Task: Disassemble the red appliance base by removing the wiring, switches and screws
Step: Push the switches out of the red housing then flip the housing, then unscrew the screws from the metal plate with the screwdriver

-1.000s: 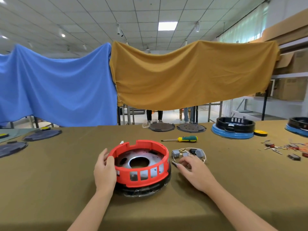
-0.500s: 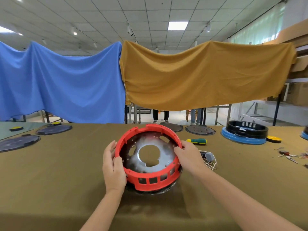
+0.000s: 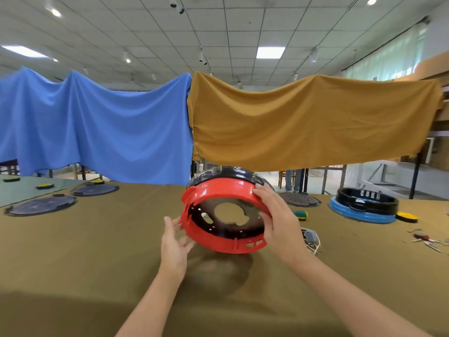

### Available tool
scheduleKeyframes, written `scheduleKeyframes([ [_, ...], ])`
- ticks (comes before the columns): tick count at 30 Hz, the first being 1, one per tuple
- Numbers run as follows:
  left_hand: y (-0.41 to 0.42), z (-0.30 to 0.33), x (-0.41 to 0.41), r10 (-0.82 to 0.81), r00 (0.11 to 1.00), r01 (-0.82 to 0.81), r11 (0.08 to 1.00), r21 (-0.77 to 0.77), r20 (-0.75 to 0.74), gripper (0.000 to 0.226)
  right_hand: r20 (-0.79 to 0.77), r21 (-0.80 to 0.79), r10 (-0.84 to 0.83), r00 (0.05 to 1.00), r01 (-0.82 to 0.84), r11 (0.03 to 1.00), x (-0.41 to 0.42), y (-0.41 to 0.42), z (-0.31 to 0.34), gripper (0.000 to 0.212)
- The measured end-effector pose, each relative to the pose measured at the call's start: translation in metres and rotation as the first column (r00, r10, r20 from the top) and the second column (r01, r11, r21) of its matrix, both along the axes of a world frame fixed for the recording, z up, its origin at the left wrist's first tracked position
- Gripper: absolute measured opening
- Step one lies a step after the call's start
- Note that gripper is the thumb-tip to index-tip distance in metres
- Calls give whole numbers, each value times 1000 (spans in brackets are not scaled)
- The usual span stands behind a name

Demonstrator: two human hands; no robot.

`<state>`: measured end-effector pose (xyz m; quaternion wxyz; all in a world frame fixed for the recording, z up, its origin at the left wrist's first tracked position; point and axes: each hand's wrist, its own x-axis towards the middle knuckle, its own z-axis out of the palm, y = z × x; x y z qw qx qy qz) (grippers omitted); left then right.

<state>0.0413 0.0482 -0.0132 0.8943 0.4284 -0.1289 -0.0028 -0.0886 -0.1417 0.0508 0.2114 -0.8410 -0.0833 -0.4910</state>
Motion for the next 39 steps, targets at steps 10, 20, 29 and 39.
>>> scheduleKeyframes([
  [10, 3, 0, 5, 8, 995, -3, 999, 44, -100, 55, -85, 728, 97, 992, -5, 686, -18, 0, -2, 24],
  [20, 2, 0, -5, -130, 990, 113, 967, 230, 62, 30, -317, 842, 225, 921, 164, 515, -12, -6, -11, 57],
  [29, 6, 1, -7, -161, 981, 146, 979, 141, 104, 60, -30, 586, 187, 982, -134, 799, -12, -19, -5, 74],
  [39, -4, 0, -8, -74, 997, 61, 945, 321, 29, 30, -111, 569, 93, 989, -13, 822, -5, -18, -3, 71],
])
